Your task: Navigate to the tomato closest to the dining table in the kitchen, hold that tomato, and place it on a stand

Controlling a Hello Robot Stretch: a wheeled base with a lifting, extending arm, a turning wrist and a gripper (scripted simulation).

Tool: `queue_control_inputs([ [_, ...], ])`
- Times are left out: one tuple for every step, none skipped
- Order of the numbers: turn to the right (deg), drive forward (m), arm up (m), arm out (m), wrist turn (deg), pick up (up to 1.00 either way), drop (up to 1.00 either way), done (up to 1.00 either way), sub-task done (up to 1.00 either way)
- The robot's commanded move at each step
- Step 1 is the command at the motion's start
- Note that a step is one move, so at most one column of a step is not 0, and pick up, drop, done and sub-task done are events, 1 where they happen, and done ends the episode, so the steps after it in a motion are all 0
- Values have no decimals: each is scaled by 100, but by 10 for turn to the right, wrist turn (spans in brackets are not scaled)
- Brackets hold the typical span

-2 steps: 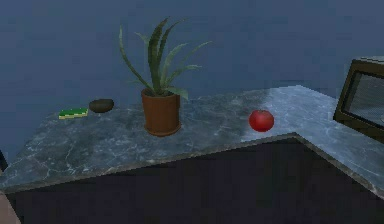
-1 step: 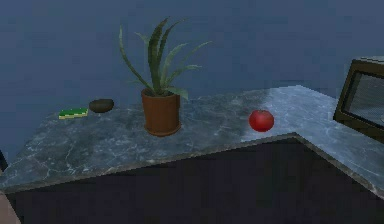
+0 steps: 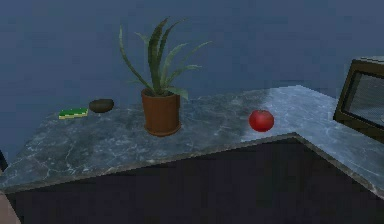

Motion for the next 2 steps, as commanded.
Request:
queue_control_inputs([
  [0,0,0,-48,0,0,0,0,0],
  [-450,0,0,0,0,0,0,0,0],
])
